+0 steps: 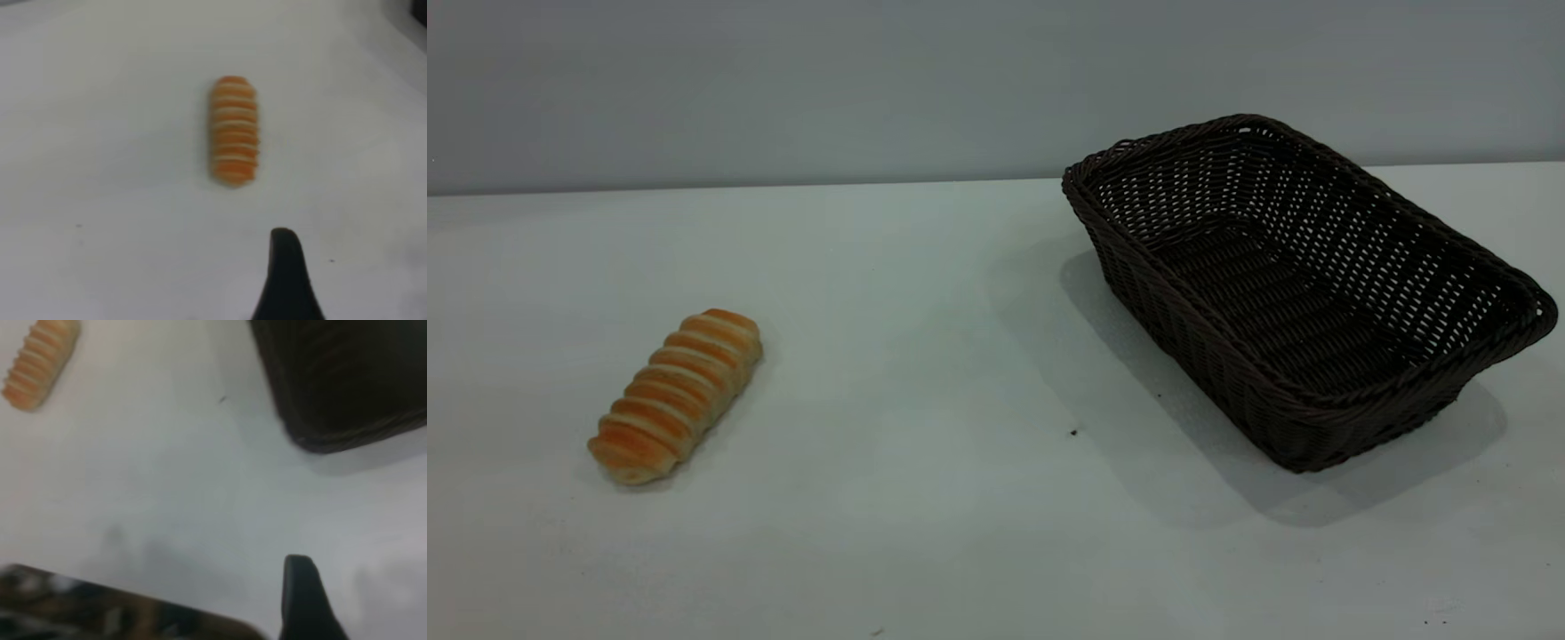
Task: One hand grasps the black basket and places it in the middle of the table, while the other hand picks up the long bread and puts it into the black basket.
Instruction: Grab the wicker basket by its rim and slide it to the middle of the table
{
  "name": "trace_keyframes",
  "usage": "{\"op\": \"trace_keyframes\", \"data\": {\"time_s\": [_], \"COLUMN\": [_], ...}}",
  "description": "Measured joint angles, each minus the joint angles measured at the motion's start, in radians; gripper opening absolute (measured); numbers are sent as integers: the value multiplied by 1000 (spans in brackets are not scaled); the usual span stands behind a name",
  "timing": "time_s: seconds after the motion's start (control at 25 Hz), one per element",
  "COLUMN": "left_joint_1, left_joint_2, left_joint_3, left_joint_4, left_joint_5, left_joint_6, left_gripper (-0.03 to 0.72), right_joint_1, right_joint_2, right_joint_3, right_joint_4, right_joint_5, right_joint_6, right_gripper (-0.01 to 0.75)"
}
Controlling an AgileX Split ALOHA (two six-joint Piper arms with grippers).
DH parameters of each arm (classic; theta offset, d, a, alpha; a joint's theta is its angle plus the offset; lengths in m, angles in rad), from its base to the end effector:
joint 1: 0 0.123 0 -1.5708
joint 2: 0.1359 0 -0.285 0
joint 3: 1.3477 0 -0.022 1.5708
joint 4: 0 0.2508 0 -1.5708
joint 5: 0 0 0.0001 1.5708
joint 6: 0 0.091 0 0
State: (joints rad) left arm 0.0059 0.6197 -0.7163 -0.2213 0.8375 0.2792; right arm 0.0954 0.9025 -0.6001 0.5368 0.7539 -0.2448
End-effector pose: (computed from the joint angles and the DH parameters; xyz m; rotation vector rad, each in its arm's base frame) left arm 0.1071 -0.0142 0.3321 0.2267 2.1926 -0.1056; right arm 0.1546 0.0468 0.2700 -0.0714 2.4654 0.5534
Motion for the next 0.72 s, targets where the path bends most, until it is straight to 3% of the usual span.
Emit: {"op": "trace_keyframes", "data": {"time_s": [0.4, 0.72], "left_joint_1": [0, 0], "left_joint_2": [43, 43], "left_joint_3": [0, 0], "left_joint_4": [-44, -44], "left_joint_5": [-7, -9], "left_joint_6": [28, 29], "left_gripper": [567, 567], "right_joint_1": [0, 0], "right_joint_2": [516, 818], "right_joint_3": [-50, -89], "right_joint_4": [347, 521], "right_joint_5": [-187, -328], "right_joint_6": [1, 29], "right_gripper": [456, 456]}}
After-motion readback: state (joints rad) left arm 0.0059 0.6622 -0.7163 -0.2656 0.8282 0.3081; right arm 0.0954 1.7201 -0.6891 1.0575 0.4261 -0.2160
